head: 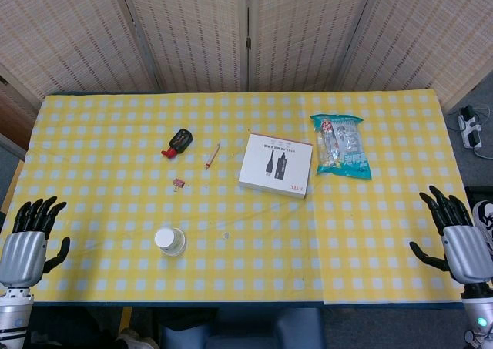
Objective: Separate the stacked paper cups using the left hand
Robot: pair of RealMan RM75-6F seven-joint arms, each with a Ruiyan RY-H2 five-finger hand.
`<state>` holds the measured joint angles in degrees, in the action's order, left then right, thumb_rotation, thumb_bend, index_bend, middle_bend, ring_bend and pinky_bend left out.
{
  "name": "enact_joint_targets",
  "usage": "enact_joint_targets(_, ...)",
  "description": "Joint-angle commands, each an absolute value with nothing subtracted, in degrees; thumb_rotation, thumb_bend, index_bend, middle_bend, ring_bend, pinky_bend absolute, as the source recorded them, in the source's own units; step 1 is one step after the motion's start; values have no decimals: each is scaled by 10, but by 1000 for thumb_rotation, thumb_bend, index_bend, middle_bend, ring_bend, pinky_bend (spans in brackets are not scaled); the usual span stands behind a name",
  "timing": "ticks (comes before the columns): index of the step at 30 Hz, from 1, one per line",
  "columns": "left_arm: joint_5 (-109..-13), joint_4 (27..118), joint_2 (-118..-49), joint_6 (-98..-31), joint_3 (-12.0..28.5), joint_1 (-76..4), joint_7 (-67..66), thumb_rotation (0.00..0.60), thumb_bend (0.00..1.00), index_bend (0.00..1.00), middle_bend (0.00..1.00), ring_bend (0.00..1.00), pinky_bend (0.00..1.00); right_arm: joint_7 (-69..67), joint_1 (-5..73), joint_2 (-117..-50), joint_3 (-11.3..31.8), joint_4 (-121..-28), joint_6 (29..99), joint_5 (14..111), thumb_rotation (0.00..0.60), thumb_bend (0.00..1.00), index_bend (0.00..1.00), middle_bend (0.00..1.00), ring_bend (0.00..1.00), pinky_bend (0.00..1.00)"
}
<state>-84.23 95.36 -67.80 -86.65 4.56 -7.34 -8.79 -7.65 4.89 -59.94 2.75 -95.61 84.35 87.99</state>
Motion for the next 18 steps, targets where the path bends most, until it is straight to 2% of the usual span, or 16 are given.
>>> enact_joint_targets(1, -841, 954, -678, -861, 44, -75, -89, 600, 496, 187, 123, 84, 0, -76, 49, -600, 27, -956, 843, 880, 600, 303, 0, 1, 88, 0)
enact_joint_targets(11, -852, 952, -679, -858, 42, -78, -76, 600, 495, 198, 123, 87, 0, -76, 46, -599, 26, -956, 849, 885, 600, 303, 0, 1, 87, 0)
enact_joint_targets(18, -891, 952, -665, -821, 35, -109, -58, 600, 496, 220, 123, 94, 0, -72, 50, -594, 27, -959, 847, 890, 600, 303, 0, 1, 87, 0)
